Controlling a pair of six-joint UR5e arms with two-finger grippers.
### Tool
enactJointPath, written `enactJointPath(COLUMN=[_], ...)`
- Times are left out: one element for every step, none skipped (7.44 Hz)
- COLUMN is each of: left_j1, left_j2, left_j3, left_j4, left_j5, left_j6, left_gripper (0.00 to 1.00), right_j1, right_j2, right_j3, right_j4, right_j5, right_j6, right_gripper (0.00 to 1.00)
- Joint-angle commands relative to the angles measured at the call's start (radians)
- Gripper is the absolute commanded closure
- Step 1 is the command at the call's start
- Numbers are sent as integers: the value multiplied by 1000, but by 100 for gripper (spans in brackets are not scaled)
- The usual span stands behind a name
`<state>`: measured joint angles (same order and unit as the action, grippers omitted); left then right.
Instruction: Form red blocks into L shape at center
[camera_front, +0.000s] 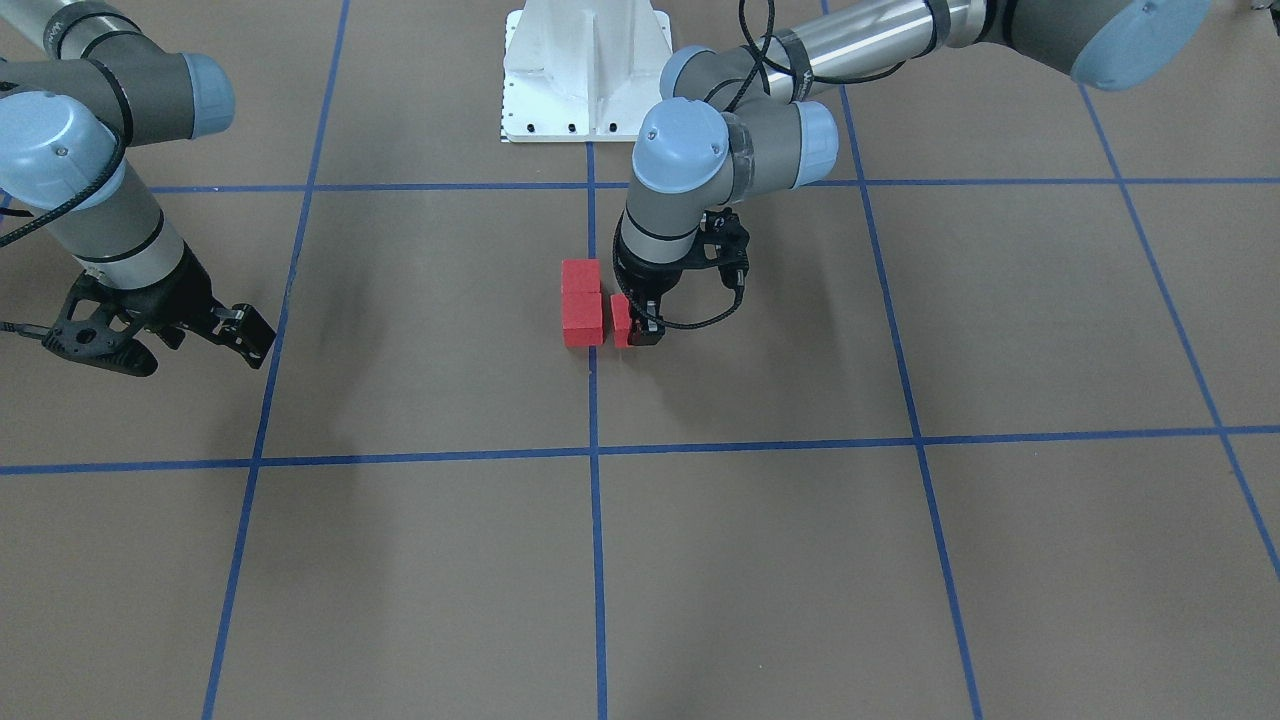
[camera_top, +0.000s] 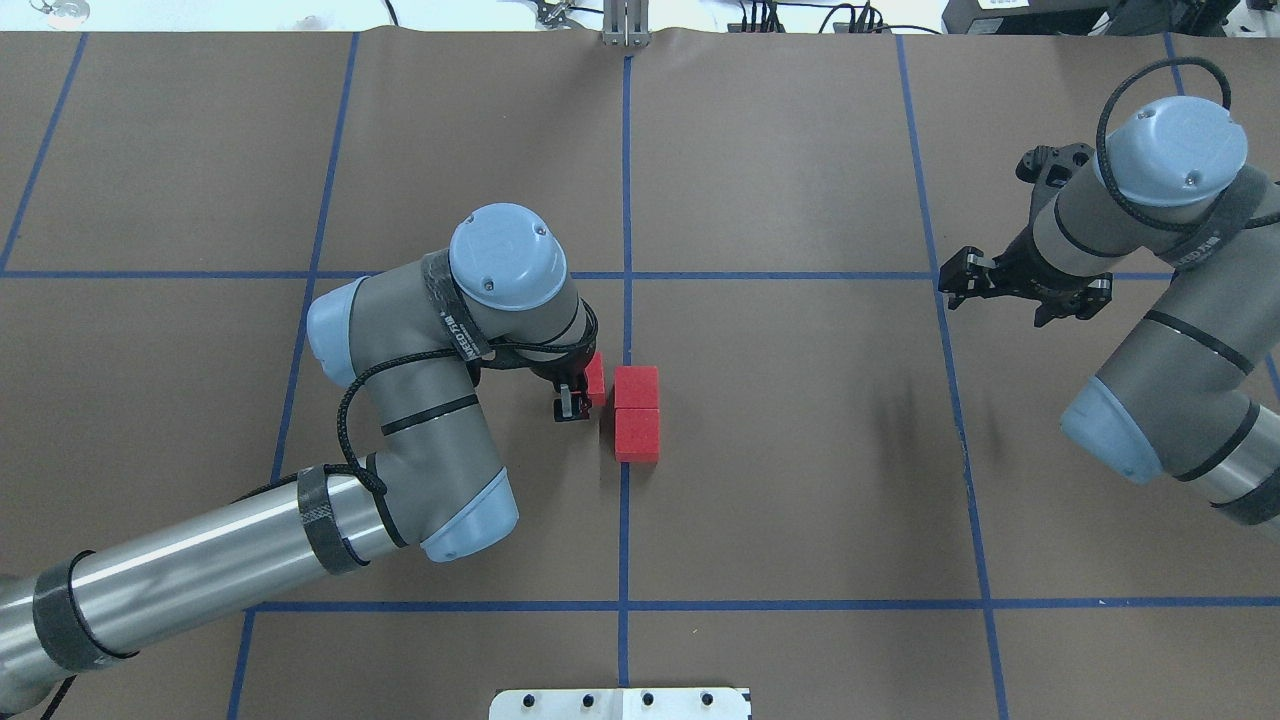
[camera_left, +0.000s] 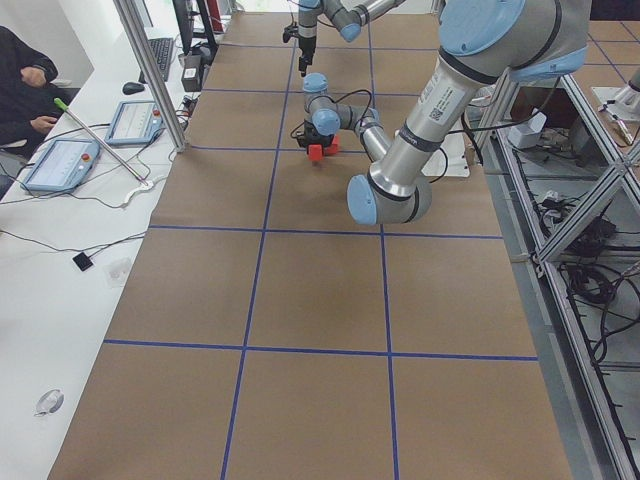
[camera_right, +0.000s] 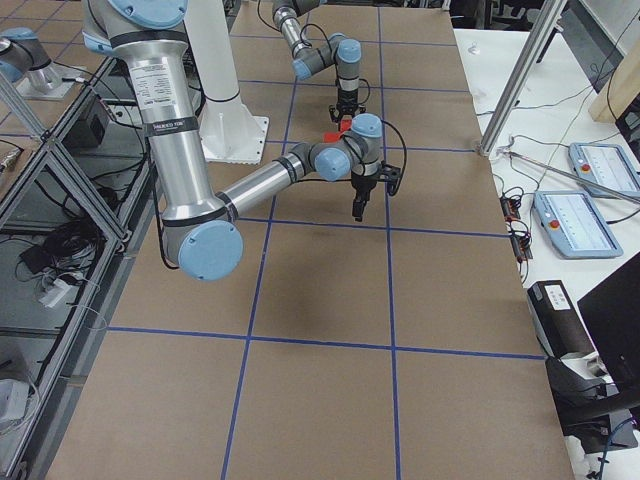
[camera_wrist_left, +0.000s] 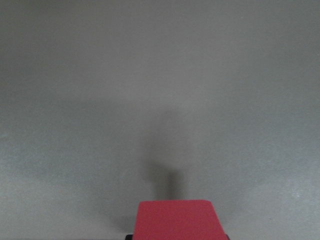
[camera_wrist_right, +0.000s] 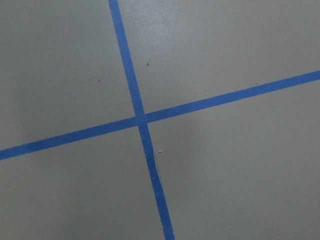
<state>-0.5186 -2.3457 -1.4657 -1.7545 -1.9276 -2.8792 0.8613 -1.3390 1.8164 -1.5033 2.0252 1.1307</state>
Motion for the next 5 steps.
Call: enactJointPath(left_j1=[5, 14, 23, 25, 25], left_j2=[0, -3, -3, -4, -4], left_j3=[1, 2, 4, 5, 5], left_j4=[1, 1, 1, 3, 3], left_j5=[2, 2, 4, 4, 4], left_j6=[-6, -6, -6, -8, -8], left_gripper=[100, 100, 100, 100, 100], right_j1=[1, 1, 2, 2, 2], right_j2=[0, 0, 0, 0, 0], right_j3=[0, 1, 1, 0, 0], right_j4=[0, 0, 0, 0, 0], right_j5=[1, 1, 3, 3, 3], right_j6=[0, 0, 0, 0, 0], right_gripper=[0, 0, 0, 0, 0])
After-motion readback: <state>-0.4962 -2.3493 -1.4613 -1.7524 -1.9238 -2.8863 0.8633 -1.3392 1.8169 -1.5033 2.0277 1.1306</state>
